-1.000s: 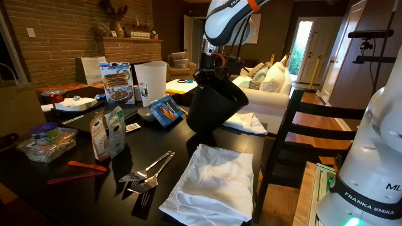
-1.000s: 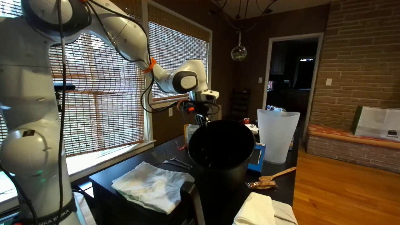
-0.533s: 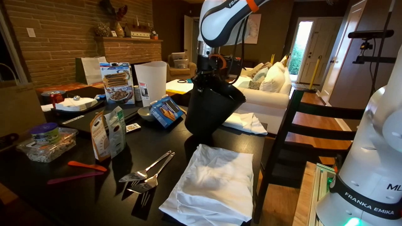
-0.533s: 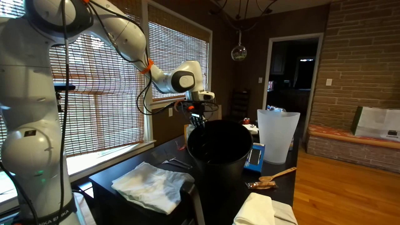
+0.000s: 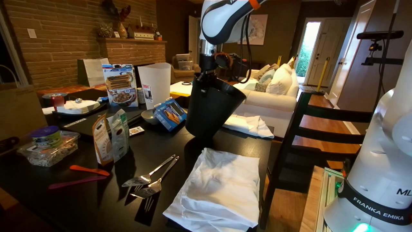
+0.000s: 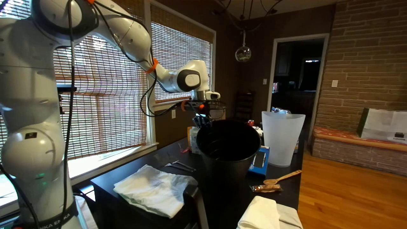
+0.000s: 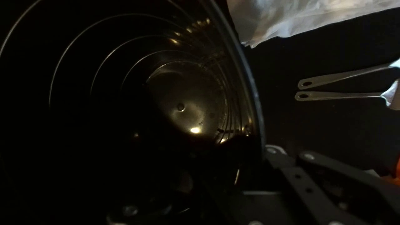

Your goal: Position the black bin upright

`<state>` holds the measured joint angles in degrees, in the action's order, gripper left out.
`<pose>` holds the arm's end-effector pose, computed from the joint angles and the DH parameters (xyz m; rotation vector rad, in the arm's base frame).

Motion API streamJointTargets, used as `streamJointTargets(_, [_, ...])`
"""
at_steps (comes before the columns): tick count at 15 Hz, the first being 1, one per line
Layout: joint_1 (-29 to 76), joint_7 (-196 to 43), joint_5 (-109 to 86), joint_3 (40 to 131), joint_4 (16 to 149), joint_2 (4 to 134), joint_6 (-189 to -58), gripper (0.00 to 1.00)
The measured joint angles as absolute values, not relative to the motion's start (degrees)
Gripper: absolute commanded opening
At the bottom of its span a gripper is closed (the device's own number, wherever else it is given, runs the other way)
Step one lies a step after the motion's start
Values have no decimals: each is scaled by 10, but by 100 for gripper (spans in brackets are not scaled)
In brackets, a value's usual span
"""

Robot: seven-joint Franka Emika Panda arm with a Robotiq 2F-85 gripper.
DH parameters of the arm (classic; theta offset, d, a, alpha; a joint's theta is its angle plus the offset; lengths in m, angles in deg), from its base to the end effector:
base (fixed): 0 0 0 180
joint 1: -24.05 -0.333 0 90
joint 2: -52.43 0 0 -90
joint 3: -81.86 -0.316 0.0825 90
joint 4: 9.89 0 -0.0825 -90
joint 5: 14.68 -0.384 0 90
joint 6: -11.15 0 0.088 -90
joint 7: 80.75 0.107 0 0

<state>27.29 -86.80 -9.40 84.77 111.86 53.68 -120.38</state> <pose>0.5559 -0.0618 0.4145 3.0432 0.0827 0.2136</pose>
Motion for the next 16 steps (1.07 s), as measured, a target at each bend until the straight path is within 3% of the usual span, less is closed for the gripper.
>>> streamJointTargets(16, [269, -1063, -12, 843, 1081, 551, -1108, 1])
